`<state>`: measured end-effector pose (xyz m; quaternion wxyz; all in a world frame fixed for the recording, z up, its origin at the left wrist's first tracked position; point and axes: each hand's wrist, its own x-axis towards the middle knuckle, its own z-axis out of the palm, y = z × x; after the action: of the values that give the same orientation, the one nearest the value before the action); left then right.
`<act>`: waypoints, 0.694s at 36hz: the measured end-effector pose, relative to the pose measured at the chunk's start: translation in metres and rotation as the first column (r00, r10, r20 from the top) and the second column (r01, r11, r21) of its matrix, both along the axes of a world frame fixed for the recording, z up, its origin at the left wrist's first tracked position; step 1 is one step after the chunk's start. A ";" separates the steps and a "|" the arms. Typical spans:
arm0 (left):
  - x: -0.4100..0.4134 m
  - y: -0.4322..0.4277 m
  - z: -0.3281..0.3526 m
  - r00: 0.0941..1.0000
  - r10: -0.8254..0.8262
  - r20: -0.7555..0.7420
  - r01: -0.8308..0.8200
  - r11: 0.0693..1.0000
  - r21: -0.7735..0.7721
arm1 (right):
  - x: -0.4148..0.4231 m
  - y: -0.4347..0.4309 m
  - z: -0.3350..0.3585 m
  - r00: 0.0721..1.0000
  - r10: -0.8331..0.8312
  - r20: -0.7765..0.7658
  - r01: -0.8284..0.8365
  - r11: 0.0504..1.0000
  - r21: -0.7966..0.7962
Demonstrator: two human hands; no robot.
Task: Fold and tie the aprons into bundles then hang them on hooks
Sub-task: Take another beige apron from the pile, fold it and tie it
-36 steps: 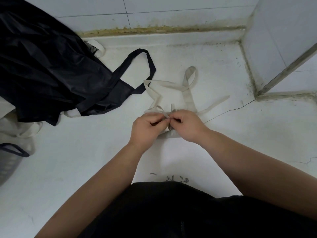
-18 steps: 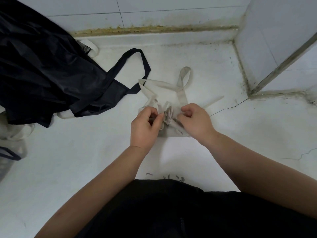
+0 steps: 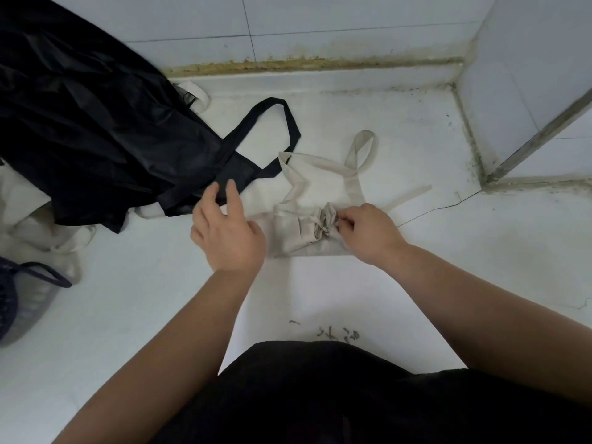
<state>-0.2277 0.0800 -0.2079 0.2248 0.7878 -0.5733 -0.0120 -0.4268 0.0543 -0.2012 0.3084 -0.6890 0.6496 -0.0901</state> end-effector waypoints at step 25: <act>0.011 0.018 -0.027 0.754 -0.623 -0.206 0.653 0.744 0.140 | -0.035 0.025 -0.004 0.947 0.290 -0.140 -0.293 0.956 0.003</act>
<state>-0.2166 0.0978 -0.2344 0.1664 0.5591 -0.7861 -0.2044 -0.4617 0.0793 -0.2051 0.2662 -0.7848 0.5596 -0.0013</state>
